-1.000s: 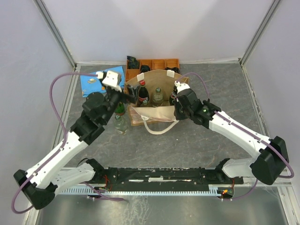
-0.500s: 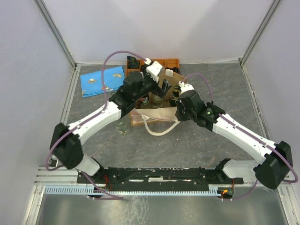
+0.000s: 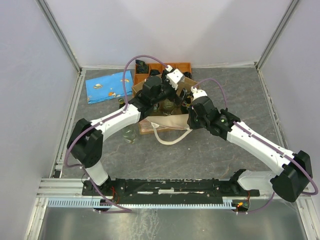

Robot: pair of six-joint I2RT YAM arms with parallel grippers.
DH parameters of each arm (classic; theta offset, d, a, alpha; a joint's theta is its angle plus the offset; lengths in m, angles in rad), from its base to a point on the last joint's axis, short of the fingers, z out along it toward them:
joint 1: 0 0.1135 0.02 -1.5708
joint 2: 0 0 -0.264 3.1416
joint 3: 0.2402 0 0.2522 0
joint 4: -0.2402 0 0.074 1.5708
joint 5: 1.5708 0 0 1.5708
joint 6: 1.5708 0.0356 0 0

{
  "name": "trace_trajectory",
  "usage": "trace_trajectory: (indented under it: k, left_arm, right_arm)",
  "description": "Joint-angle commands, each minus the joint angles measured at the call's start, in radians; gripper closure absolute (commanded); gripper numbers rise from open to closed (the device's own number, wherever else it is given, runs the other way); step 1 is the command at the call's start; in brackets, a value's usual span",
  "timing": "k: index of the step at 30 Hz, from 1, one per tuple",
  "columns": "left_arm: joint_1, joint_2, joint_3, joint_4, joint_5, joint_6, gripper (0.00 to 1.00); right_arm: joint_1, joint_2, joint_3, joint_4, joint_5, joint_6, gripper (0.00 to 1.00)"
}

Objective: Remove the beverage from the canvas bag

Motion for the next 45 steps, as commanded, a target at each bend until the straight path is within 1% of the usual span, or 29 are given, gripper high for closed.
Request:
trace_trajectory:
  k: [1, 12, 18, 25, 27, 28, 29, 30, 31, 32, 33, 37, 40, 41, 45]
  left_arm:
    - [0.002, 0.039, 0.057, 0.073, 0.008, 0.066, 0.01]
    - [0.002, 0.128, 0.078, 0.116, -0.003, 0.045, 0.01]
    - [0.002, 0.184, 0.124, 0.104, -0.009, 0.032, 0.01]
    - [0.002, 0.219, 0.13, 0.092, -0.008, 0.023, 0.01]
    - [0.002, 0.223, 0.13, 0.089, -0.003, 0.016, 0.03]
    - [0.002, 0.226, 0.131, 0.086, 0.002, 0.011, 0.06]
    - [0.002, 0.228, 0.131, 0.083, 0.009, 0.007, 0.14]
    - [0.002, 0.229, 0.131, 0.081, 0.017, 0.004, 0.29]
    - [0.002, 0.23, 0.13, 0.081, 0.022, -0.002, 0.49]
    - [0.002, 0.229, 0.128, 0.083, 0.023, -0.008, 0.64]
    - [0.003, 0.229, 0.126, 0.084, 0.026, -0.011, 0.71]
    - [0.002, 0.226, 0.133, 0.085, 0.063, -0.008, 0.82]
    - [0.0, 0.212, 0.135, 0.09, 0.084, -0.01, 0.95]
    - [-0.001, 0.204, 0.133, 0.099, 0.085, -0.011, 0.97]
    - [-0.001, 0.153, 0.132, 0.138, 0.082, -0.002, 0.97]
  right_arm:
    - [0.006, -0.031, 0.016, 0.002, 0.014, -0.015, 0.89]
    - [0.005, -0.017, 0.02, 0.011, 0.004, -0.016, 0.85]
    - [0.005, -0.005, 0.032, 0.011, -0.008, -0.021, 0.85]
    - [0.005, -0.005, 0.032, 0.008, -0.006, -0.025, 0.85]
    - [0.006, -0.006, 0.033, 0.008, -0.005, -0.027, 0.85]
    - [0.006, -0.007, 0.033, 0.008, -0.004, -0.027, 0.85]
    - [0.005, -0.006, 0.033, 0.008, -0.003, -0.028, 0.85]
    - [0.006, -0.007, 0.032, 0.008, -0.003, -0.028, 0.85]
    - [0.006, -0.007, 0.034, 0.008, -0.003, -0.028, 0.85]
    - [0.006, -0.007, 0.033, 0.008, -0.002, -0.03, 0.85]
    - [0.005, -0.006, 0.034, 0.008, -0.001, -0.03, 0.85]
    - [0.006, -0.006, 0.034, 0.009, 0.002, -0.029, 0.85]
    - [0.005, -0.005, 0.033, 0.01, 0.003, -0.029, 0.85]
    - [0.005, -0.006, 0.032, 0.011, 0.003, -0.029, 0.85]
    - [0.006, -0.008, 0.028, 0.016, 0.004, -0.026, 0.85]
